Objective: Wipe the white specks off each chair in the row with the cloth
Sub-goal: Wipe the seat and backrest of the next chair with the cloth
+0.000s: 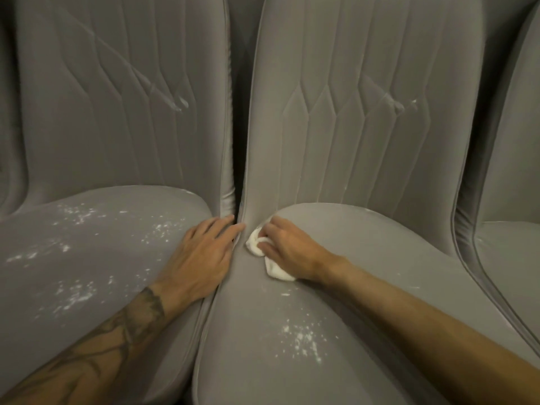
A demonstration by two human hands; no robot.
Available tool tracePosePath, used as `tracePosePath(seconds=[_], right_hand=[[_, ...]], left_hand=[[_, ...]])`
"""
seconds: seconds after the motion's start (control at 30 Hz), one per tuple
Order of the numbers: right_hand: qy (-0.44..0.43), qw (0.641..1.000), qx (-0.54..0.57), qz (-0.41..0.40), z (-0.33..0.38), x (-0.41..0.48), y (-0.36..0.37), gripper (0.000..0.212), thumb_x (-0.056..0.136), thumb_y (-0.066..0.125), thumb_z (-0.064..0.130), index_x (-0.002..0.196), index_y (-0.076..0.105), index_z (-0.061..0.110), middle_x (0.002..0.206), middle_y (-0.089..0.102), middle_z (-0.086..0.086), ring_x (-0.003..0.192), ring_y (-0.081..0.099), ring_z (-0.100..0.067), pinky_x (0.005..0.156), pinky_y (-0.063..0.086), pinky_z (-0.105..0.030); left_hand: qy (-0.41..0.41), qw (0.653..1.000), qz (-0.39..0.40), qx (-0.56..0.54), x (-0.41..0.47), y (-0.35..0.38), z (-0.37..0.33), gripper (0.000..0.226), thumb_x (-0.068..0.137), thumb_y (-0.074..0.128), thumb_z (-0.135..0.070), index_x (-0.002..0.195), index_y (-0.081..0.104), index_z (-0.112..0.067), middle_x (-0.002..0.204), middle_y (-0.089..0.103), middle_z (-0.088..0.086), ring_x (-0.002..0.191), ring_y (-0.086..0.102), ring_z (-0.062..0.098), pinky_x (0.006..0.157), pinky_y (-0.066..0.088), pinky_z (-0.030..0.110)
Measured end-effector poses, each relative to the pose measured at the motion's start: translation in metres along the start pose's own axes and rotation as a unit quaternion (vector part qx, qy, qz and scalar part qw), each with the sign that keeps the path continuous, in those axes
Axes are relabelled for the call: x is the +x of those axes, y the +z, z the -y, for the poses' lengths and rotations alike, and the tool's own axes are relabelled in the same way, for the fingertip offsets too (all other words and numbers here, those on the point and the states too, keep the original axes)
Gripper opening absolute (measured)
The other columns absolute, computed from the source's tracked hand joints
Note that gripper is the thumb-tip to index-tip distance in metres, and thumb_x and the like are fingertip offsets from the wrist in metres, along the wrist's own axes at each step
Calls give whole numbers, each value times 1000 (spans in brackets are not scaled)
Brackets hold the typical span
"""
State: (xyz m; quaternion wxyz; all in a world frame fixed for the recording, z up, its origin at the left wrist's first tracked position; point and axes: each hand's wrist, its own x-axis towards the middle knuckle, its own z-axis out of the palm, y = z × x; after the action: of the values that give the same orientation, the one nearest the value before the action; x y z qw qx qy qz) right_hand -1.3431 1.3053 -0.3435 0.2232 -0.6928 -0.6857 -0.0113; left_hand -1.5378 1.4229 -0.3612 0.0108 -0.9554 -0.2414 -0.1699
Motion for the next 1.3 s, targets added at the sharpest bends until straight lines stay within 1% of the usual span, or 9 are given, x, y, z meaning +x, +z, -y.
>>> tracePosePath(seconds=[0.17,0.37,0.57,0.63,0.77,0.83,1.0,1.2,1.3], right_hand=[[101,994,-13,-47,-2,24,10,21,98,53,22,101,59,2,107,55,-19,100,53,-38,88,38,-41],[-35,998,38,32,25,-23,-3,21,99,53,25,100,60,6,100,51,-9,88,49,-22,84,36,-29],[122,991,-14,-52,2,10,6,26,99,51,23,108,62,1,111,55,-19,104,53,-36,92,36,-36],[85,995,0,-47,31,2,14,23,97,53,20,104,62,0,106,56,-21,99,53,-37,92,39,-41],[-42,998,44,14,62,-39,5,20,99,53,23,100,59,3,101,53,-13,90,48,-24,85,36,-31],[-34,999,22,19,44,-38,-2,22,100,52,24,102,59,4,103,52,-12,92,50,-26,88,37,-32],[89,994,-29,-50,28,-14,7,21,98,51,21,101,59,2,105,54,-18,96,53,-37,88,41,-46],[-28,999,-7,-14,63,-59,-1,19,98,53,22,100,58,4,104,53,-15,92,49,-29,86,37,-37],[42,998,-42,-30,14,-59,-15,21,99,50,23,97,58,4,101,53,-17,92,52,-35,86,41,-45]], left_hand=[[-4,1000,8,5,0,-1,-2,55,98,28,-29,150,47,-27,152,49,1,130,49,26,106,44,44],[-3,1000,22,8,-3,-1,-2,61,97,25,-29,154,43,-24,156,46,3,135,48,27,110,44,46],[-8,1000,27,5,-2,-2,-3,63,93,25,-29,153,45,-25,155,47,2,134,48,28,107,44,46],[-5,999,31,-7,-2,-3,-3,68,90,23,-33,154,43,-25,158,45,2,138,45,28,110,42,46],[-5,999,38,-12,-2,-3,-2,69,93,18,-41,158,39,-25,161,40,2,141,41,28,113,39,47],[-10,999,33,-7,-2,-1,-2,64,96,20,-34,156,40,-26,159,42,1,138,44,27,111,41,46],[-15,999,36,-9,-2,-1,-3,66,93,24,-29,156,40,-26,160,42,1,139,43,27,112,41,47],[-9,999,34,-10,-2,1,0,59,96,32,-27,154,44,-25,158,44,2,136,46,30,108,45,50],[-13,999,32,-10,-1,2,-1,57,99,29,-28,154,44,-25,157,45,1,135,46,29,108,44,49]])
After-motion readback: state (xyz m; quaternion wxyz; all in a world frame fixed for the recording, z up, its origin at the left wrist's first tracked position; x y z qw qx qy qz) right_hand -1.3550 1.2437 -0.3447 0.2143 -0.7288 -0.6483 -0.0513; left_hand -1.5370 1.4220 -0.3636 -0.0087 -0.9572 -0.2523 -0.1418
